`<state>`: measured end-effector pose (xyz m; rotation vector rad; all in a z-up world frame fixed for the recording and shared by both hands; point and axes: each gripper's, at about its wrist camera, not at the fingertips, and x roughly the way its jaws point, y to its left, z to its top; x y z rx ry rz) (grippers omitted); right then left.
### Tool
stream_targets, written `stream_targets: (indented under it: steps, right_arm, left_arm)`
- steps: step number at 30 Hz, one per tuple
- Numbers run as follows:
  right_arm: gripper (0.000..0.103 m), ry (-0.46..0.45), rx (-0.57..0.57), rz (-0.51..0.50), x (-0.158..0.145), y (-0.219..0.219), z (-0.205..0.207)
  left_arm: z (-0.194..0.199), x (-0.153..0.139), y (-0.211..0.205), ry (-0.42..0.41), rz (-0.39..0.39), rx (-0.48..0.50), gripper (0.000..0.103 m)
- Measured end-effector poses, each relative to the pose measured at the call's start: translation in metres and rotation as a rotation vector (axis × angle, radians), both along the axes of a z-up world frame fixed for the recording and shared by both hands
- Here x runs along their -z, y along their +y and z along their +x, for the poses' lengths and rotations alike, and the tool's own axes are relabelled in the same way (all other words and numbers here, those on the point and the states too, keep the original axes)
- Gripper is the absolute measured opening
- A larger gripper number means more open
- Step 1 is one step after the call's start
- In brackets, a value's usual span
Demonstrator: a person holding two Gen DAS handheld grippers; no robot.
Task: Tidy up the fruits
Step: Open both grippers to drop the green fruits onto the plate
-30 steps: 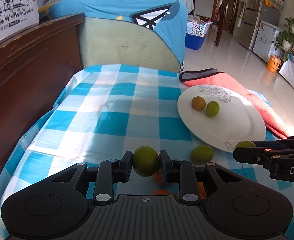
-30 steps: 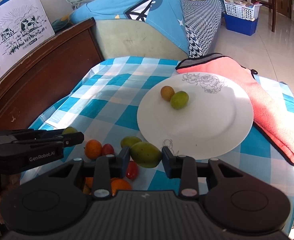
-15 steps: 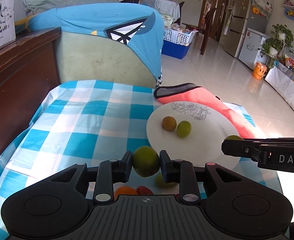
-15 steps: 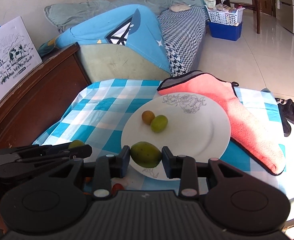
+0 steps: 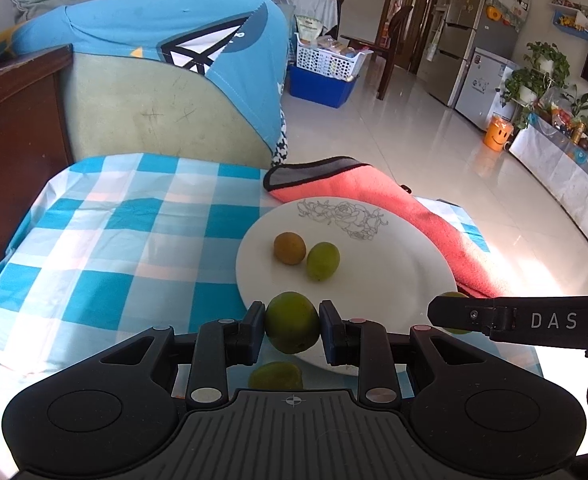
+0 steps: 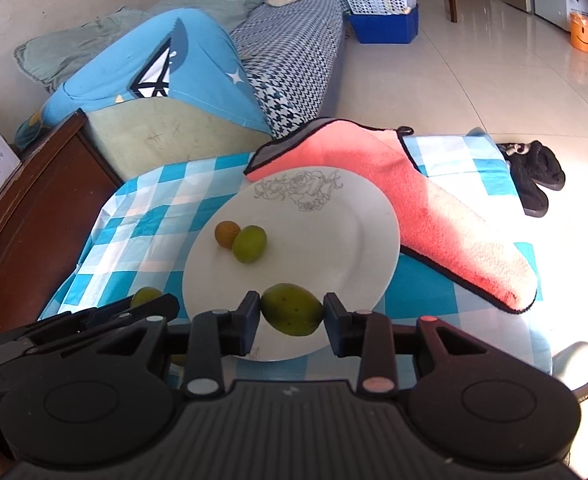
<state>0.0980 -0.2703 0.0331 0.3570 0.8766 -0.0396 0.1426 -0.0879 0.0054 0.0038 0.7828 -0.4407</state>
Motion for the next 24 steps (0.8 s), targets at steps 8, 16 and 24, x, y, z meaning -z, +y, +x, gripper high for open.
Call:
stream_targets:
  steps: [8,16,24]
  right_arm:
    - [0.035,0.036,0.053,0.026,0.012,-0.009,0.006]
    - [0.035,0.046,0.088,0.054,0.019,-0.011,0.012]
    - [0.037,0.035,0.125,0.116,0.017,-0.019,0.01]
  left_arm:
    - [0.009,0.014,-0.017,0.025,0.0,0.019,0.026]
    - [0.009,0.018,-0.028,0.017,0.006,0.026,0.029]
    - [0.007,0.009,-0.021,0.005,0.01,0.007,0.031]
